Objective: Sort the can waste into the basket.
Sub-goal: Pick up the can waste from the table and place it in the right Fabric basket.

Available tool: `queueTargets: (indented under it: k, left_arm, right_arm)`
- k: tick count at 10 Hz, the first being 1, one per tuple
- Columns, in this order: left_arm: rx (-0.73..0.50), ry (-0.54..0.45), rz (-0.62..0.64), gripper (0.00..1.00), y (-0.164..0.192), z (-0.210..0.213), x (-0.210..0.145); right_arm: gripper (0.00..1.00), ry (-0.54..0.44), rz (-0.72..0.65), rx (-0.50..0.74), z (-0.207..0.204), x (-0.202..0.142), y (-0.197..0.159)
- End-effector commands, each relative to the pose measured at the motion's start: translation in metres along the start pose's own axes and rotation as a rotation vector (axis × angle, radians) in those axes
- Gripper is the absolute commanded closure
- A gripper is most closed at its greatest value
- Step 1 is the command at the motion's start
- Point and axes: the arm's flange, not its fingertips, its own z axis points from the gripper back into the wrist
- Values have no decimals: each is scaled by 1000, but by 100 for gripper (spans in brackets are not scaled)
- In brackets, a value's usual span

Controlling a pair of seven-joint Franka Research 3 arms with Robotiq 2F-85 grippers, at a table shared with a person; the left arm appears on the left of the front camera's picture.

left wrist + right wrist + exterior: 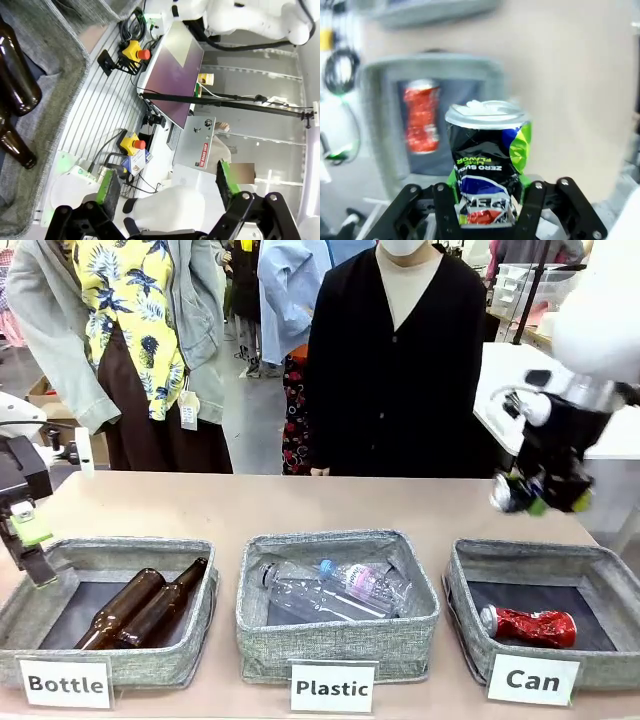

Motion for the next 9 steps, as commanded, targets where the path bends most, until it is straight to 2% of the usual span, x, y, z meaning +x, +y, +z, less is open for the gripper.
queueTargets:
  k: [1, 2, 5, 6, 7, 8, 9]
  left_arm:
    - [-17, -11, -18, 0, -2, 0, -1]
    - [-17, -11, -18, 0, -2, 0, -1]
    - [-17, -11, -18, 0, -2, 0, -1]
    - [-17, -11, -18, 0, -2, 0, -1]
    - [-17, -11, -18, 0, -2, 0, -1]
    - [-17, -11, -18, 0, -2, 0, -1]
    - [-17, -11, -18, 0, -2, 0, -1]
  right_arm:
    - [100, -41, 21, 68, -24, -20, 37]
    - [100, -44, 11, 83, -38, -25, 50]
    - [100, -68, 7, 84, -51, -27, 51]
    - [57, -60, 10, 86, -52, -28, 50]
    - [5, -66, 1, 89, -53, -27, 51]
    - [0, -66, -12, 94, -52, -28, 51]
    - [0, -71, -15, 86, -52, -27, 51]
